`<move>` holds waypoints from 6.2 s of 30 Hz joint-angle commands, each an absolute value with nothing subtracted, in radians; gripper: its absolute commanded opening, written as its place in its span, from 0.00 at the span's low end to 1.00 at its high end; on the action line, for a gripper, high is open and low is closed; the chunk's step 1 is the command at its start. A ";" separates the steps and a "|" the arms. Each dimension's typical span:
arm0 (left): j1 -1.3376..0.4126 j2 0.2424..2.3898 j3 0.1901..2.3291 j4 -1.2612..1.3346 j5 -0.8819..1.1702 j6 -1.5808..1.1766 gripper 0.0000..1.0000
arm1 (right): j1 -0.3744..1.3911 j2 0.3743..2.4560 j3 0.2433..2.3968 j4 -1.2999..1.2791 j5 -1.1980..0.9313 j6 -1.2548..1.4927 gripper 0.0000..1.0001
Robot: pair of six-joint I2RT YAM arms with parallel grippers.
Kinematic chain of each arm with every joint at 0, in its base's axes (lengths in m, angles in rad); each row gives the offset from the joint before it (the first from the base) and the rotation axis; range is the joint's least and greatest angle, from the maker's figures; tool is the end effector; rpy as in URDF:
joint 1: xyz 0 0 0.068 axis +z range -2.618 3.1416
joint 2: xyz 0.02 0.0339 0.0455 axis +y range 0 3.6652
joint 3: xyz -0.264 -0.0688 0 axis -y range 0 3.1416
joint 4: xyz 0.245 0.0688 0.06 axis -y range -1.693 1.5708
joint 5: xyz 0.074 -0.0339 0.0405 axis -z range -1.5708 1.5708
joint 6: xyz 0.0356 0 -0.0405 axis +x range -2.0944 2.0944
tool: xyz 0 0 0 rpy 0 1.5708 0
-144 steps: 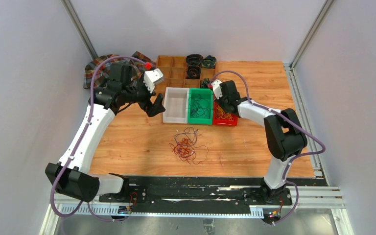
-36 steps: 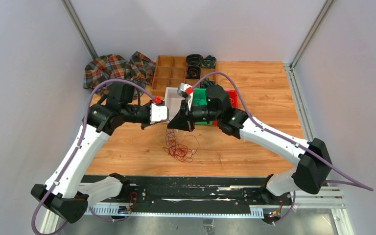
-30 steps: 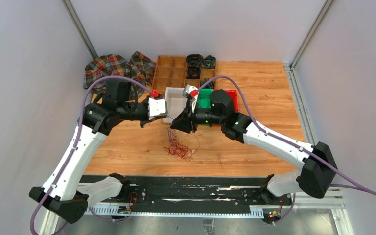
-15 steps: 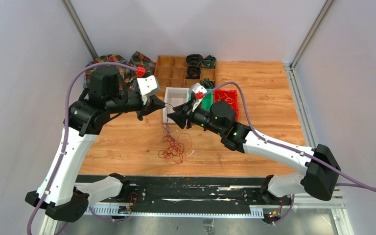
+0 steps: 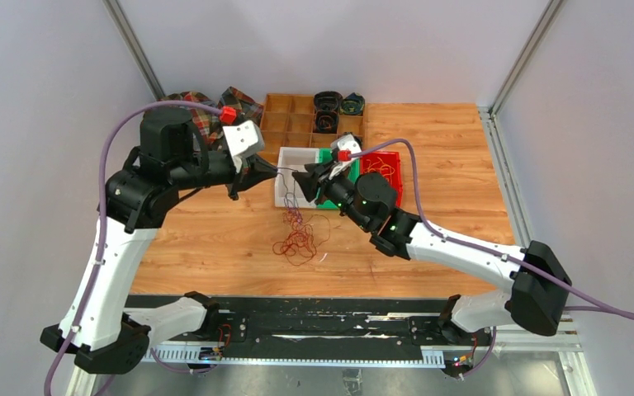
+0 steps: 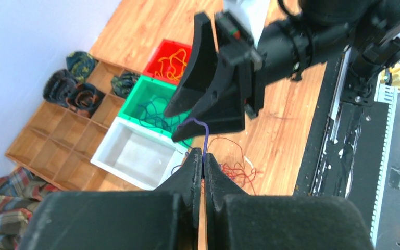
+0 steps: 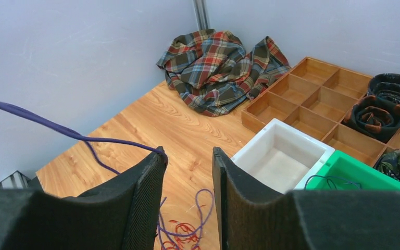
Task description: Untangle the cables
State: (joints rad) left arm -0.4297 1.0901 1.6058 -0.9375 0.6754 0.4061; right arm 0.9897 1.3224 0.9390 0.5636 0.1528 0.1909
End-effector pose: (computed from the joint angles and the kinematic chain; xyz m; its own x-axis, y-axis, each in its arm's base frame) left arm 0.1492 -0.0929 0.4789 -0.0086 0.3431 -0.9393 0.9221 0.3661 0.1253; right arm 0.1759 0.2580 0.3530 -0.0446 0.2738 -0.9608 -0.7491 0.6272 0.2135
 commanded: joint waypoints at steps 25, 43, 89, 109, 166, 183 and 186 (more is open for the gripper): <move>-0.440 1.203 2.139 -0.837 0.680 0.313 0.00 | 1.029 1.590 0.749 0.703 0.253 0.263 0.37; -0.440 1.130 2.059 -0.303 0.312 0.293 0.00 | 1.070 1.613 0.516 0.779 0.271 0.341 0.35; -0.524 1.331 1.690 -0.263 0.458 0.323 0.00 | 0.872 1.085 0.658 0.332 0.692 0.195 0.47; -0.588 1.733 1.776 -0.229 0.300 0.575 0.00 | 0.727 0.994 0.531 0.277 0.661 0.270 0.44; -0.599 1.948 2.016 -0.898 0.285 0.728 0.98 | 0.686 0.933 0.625 0.018 0.308 0.328 0.58; -0.568 1.496 1.442 -1.027 0.360 0.686 0.98 | 0.973 1.053 0.563 0.003 -0.140 0.365 0.53; -0.568 1.482 1.435 -1.028 0.357 0.654 0.98 | 0.992 1.116 0.581 -0.033 -0.159 0.365 0.50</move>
State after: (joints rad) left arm -0.5663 1.5169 1.4403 -1.0340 0.3370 0.6941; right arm 0.9623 1.0573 0.5755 0.0158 -0.0746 0.3523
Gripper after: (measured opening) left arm 0.980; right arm 0.514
